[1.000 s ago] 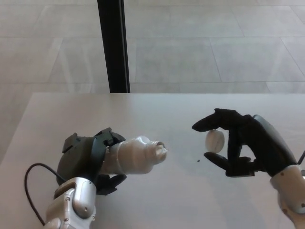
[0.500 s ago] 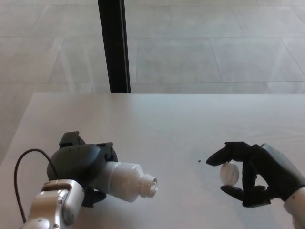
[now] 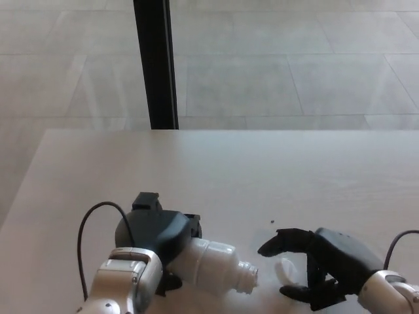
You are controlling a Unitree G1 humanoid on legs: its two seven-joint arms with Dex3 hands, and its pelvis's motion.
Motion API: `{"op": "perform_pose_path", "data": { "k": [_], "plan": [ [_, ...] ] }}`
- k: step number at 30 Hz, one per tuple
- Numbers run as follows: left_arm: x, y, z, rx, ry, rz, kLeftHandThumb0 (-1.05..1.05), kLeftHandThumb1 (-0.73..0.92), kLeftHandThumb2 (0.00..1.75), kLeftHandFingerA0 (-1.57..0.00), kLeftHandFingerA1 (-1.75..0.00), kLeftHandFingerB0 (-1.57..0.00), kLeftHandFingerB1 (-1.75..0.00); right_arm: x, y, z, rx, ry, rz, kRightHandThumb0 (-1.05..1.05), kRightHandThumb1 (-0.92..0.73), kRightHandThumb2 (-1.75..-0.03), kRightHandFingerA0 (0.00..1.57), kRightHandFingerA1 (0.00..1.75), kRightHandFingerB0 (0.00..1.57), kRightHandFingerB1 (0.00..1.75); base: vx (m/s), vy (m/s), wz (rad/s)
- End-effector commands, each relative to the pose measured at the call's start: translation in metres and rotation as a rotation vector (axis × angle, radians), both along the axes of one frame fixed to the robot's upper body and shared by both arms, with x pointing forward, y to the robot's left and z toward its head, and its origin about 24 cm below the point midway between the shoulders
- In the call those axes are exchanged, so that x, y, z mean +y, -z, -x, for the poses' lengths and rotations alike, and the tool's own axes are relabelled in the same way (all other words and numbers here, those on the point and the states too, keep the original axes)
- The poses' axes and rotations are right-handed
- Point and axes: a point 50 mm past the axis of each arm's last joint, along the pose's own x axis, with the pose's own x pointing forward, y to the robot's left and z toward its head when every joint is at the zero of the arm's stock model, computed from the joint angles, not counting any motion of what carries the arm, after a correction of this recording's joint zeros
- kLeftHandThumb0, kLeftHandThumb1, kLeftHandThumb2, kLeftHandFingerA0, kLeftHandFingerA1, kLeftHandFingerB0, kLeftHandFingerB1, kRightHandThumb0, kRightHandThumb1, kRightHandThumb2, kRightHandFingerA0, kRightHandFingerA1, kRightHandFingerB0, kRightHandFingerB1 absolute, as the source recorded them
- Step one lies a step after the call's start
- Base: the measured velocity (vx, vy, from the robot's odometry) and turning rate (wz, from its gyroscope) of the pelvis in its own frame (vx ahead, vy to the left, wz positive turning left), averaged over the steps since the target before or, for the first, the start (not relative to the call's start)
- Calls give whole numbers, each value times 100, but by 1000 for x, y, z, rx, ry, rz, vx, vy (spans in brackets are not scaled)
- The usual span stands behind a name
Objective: The robot uses its left hand to to lift the bottle kept on the middle of the desk and tilts it towards its right hand. It then uses its right hand to rotate its cap to open it and places the bottle and cap back on the desk
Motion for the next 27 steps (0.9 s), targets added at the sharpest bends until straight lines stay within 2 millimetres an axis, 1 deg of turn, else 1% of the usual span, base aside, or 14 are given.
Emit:
{"op": "perform_pose_path", "data": {
  "k": [1,3,5,9,10,15,16,17,19,20,21,22,26,27],
  "plan": [
    [15,16,3,165,-109,-96,-43,71,61,-69,-89,-60,-63,-28,29,9,135,88,276,-52,-65,-60,10,52,24,33,0,0,0],
    [17,15,3,178,-124,-90,-50,69,60,-71,-93,-58,-63,-30,30,10,117,114,275,-73,-46,-81,0,18,9,38,0,0,0],
    [17,13,3,197,-134,-74,-57,67,60,-67,-98,-58,-66,-31,30,10,95,122,272,-93,-50,-77,0,0,16,24,0,0,0],
    [16,11,3,225,-136,-78,-61,67,60,-63,-92,-49,-57,-31,29,10,83,123,274,-96,-54,-81,0,5,10,11,0,0,0],
    [16,11,4,254,-132,-74,-64,68,60,-49,-71,-34,-44,-29,26,10,82,119,270,-99,-57,-83,0,7,3,0,0,0,0],
    [18,12,7,288,-141,-100,-73,66,63,-28,-66,-29,-41,-29,21,11,82,112,255,-101,-58,-86,0,13,0,0,0,0,0],
    [20,12,8,295,-155,-71,-39,39,99,-6,-55,0,-49,-29,19,11,83,112,252,-100,-57,-86,0,15,0,0,0,0,0],
    [21,12,9,311,-173,-27,-76,49,90,-4,-46,-6,-32,-30,17,11,87,111,251,-100,-57,-86,0,15,0,0,0,0,0],
    [26,12,10,353,-197,124,-94,55,95,0,-21,0,0,-33,12,12,96,113,238,-99,-57,-86,0,14,0,0,0,0,0],
    [27,12,10,360,-198,142,-94,55,95,0,-21,0,0,-34,12,12,97,114,239,-99,-57,-86,0,14,0,0,0,0,0],
    [31,10,10,371,-213,252,-95,67,61,0,0,0,0,-38,9,12,97,120,240,-100,-58,-86,0,14,0,0,0,0,0],
    [33,9,9,372,-221,303,-94,63,74,0,0,0,0,-41,8,11,93,125,236,-100,-58,-87,0,14,0,0,0,0,0],
    [38,6,9,340,-238,412,-100,70,62,0,0,0,0,-47,5,11,89,148,215,-100,-58,-86,0,13,0,0,0,0,0],
    [42,2,10,328,-290,586,-104,70,62,0,0,0,0,-56,1,12,76,174,194,-100,-58,-86,0,10,0,0,0,0,0]
  ]
}}
